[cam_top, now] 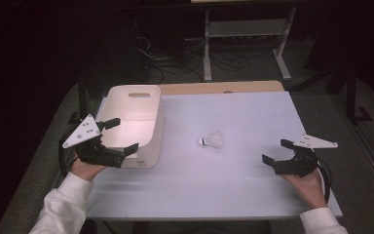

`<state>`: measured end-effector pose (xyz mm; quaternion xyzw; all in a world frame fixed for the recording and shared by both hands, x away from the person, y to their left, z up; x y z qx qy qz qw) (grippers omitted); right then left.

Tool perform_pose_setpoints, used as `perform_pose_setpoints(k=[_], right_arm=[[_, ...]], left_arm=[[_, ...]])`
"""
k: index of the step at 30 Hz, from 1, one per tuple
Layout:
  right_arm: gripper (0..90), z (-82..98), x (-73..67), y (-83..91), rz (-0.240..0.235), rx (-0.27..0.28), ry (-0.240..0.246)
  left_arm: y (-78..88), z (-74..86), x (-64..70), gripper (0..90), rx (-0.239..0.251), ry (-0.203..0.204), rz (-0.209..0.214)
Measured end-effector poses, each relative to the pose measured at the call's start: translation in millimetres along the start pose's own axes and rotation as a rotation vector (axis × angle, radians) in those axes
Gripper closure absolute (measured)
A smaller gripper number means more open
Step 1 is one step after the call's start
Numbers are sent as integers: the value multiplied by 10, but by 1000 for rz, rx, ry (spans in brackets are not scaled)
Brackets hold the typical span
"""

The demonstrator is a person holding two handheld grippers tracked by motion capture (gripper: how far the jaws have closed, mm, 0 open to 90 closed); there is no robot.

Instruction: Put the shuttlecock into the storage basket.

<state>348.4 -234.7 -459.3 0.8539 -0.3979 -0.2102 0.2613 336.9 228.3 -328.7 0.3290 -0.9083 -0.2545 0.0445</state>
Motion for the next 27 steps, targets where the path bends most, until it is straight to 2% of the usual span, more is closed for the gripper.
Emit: perform_pose_setpoints(k=[12, 18, 27], right_arm=[[0, -8, -18, 19, -3, 7, 7], [0, -7, -16, 33, -4, 8, 1], [0, -7, -8, 56, -6, 20, -8]], left_arm=[[-182, -158, 2, 0, -83, -52, 27], [-265, -227, 36, 0, -102, -71, 55], [-384, -316, 56, 0, -125, -78, 78]])
Point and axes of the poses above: each handheld gripper's, and its own axes: y roughly backward along the jaws, z roughly out of its underside, x roughly to its right, the point moved 7 cm from there along -y, roughly forward along the jaws, and after that the axes turned 12 degrees about -x, right-handed, at the moved point
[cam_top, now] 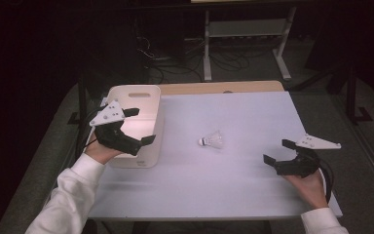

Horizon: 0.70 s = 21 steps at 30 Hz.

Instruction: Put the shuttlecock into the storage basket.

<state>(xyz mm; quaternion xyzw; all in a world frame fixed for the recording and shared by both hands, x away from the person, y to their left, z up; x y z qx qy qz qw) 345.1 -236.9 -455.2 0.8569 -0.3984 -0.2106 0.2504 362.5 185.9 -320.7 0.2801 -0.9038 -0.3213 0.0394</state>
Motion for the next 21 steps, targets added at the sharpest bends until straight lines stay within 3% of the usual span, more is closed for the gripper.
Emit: perform_pose_setpoints(k=[21], right_arm=[[0, -2, 15, 36, -2, 11, -4]], left_arm=[[-264, -242, 102, 0, -83, -83, 57]])
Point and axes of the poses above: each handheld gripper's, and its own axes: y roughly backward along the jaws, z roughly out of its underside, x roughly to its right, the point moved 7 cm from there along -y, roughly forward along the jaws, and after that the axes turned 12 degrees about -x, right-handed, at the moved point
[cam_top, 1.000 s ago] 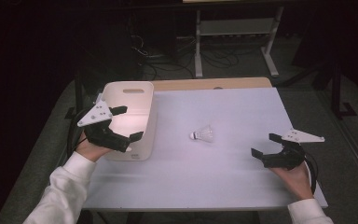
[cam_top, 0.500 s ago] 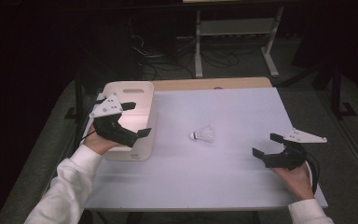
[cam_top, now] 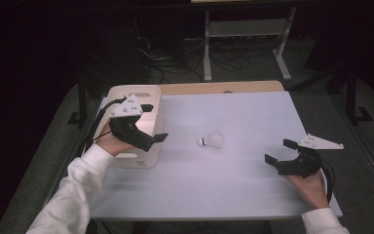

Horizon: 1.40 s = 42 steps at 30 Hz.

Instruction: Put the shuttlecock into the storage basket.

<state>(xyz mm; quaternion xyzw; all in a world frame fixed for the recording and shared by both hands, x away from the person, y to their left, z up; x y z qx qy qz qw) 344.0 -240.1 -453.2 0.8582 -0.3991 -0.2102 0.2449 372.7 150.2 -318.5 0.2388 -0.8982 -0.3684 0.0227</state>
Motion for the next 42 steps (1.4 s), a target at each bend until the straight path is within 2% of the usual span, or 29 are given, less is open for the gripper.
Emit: perform_pose_setpoints(k=[3, 9, 12, 25, 30, 35, 40, 42], right_arm=[[0, -3, 3, 1, 0, 0, 2], [0, 1, 14, 1, 1, -3, -5], [0, 0, 13, -1, 1, -5, -3], [0, 12, 49, 37, 5, 3, -12], [0, 5, 50, 50, 5, 13, -11], [0, -2, 47, 67, 8, 24, -6], [0, -4, 54, 76, 3, 29, -8], [0, 0, 56, 74, 3, 27, -10]], left_arm=[[-49, -25, 9, 0, -16, -23, 13], [-141, -81, 17, 0, -39, -30, 34], [-188, -112, 21, 0, -52, -47, 42], [-415, -187, 37, 0, -120, -75, 89], [-491, -225, 33, 0, -142, -81, 92], [-562, -265, 24, 0, -191, -119, 109], [-647, -297, 60, 0, -212, -125, 133], [-669, -300, 48, 0, -236, -151, 133]])
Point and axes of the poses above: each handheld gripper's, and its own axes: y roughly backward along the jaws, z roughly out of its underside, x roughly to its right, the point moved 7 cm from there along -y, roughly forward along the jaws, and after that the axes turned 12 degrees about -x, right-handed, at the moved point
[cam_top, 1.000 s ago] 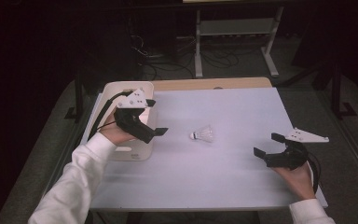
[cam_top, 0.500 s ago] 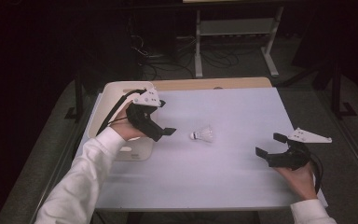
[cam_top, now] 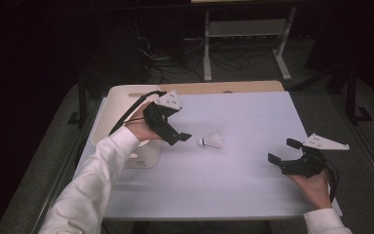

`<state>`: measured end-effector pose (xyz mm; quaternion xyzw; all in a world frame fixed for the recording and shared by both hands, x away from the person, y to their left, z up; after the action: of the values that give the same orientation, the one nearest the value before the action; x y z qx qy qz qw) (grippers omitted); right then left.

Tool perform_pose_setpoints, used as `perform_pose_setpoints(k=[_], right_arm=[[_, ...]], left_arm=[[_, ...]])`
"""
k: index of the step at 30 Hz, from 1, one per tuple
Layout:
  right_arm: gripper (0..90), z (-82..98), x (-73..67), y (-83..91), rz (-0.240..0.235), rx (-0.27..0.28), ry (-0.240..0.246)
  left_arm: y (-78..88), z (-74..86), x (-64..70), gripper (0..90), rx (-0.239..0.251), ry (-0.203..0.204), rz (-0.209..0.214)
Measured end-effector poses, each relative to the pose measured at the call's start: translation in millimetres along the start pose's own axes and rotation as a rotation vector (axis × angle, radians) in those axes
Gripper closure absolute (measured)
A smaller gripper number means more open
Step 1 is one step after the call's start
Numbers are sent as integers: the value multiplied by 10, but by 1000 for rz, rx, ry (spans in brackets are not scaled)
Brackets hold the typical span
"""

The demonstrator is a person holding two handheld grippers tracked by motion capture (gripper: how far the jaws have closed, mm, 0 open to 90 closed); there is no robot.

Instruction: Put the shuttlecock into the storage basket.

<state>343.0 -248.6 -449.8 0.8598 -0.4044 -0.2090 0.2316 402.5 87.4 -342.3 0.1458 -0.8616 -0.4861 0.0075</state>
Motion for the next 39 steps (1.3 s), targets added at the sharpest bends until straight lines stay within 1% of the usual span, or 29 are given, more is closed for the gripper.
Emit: perform_pose_setpoints(k=[1, 2, 3, 4, 5, 6, 7, 8, 10, 12, 13, 14, 15, 16, 17, 19, 20, 21, 22, 23, 24, 26, 28, 31, 34, 37, 38, 39], right_arm=[[0, 3, -3, -1, 0, -2, -5], [0, 4, -5, -2, 0, -2, -4], [0, 4, -8, -1, 0, -1, -4], [0, 1, -13, 0, 0, 2, 0], [0, -1, -14, 1, 0, 4, 3], [0, -1, -15, 3, 0, 3, 3], [0, -1, -17, 4, -1, 3, 3], [0, 1, -18, 6, -2, 3, 0], [0, -1, -12, 6, -2, 5, 2], [0, 0, -10, 4, -4, 5, -2], [0, 0, -10, 2, -6, 4, -3], [0, 1, -10, 0, -6, 3, 0], [0, 0, -13, -1, -7, 4, -1], [0, 1, -16, -1, -8, 3, -3], [0, 1, -15, -2, -8, 3, -3], [0, 0, -14, -1, -8, 4, -3], [0, 0, -14, 1, -8, 6, -4], [0, -1, -14, 4, -9, 7, -5], [0, -2, -14, 8, -10, 8, -7], [0, -4, -14, 10, -10, 11, -8], [0, -4, -14, 11, -11, 11, -8], [0, -4, -14, 12, -13, 11, -8], [0, -5, -16, 14, -15, 12, -9], [0, -5, -15, 17, -16, 12, -8], [0, -5, -13, 18, -18, 12, -8], [0, -5, -13, 19, -18, 13, -8], [0, -4, -13, 19, -19, 12, -8], [0, -2, -12, 17, -19, 12, -7]], left_arm=[[-19, -19, 3, 0, 6, 10, 4], [-29, -25, -7, 0, -5, 2, 5], [-57, -50, -8, 0, 1, 12, 9], [-70, -54, -22, 0, -14, -3, 8], [-90, -71, -18, 0, -6, 6, 7], [-103, -74, -30, 0, -22, -11, 8], [-124, -90, -28, 0, -19, -5, 8], [-136, -94, -39, 0, -31, -19, 9], [-172, -116, -44, 0, -35, -22, 19], [-224, -136, -37, 0, -35, -12, 30], [-241, -133, -51, 0, -52, -27, 27], [-266, -140, -55, 0, -56, -26, 29], [-286, -145, -65, 0, -63, -34, 32], [-316, -160, -61, 0, -54, -19, 38], [-341, -166, -66, 0, -55, -16, 41], [-387, -160, -85, 0, -82, -34, 42], [-414, -159, -87, 0, -94, -39, 43], [-446, -166, -80, 0, -95, -33, 46], [-471, -163, -85, 0, -115, -47, 49], [-498, -176, -74, 0, -105, -36, 54], [-518, -177, -76, 0, -117, -45, 56], [-563, -182, -68, 0, -129, -47, 64], [-605, -182, -68, 0, -153, -61, 65], [-657, -198, -57, 0, -156, -48, 73], [-709, -199, -61, 0, -180, -50, 76], [-752, -211, -66, 0, -191, -51, 79], [-765, -217, -69, 0, -196, -57, 81], [-776, -221, -70, 19, -198, -63, 88]])
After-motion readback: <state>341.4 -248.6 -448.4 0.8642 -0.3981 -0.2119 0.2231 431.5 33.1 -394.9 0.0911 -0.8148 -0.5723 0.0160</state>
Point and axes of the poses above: each handheld gripper's, and its own axes: y roughly backward along the jaws, z roughly out of its underside, x roughly to its right, the point moved 7 cm from there along -y, roughly forward along the jaws, and after that the axes turned 12 degrees about -x, right-handed, at the moved point
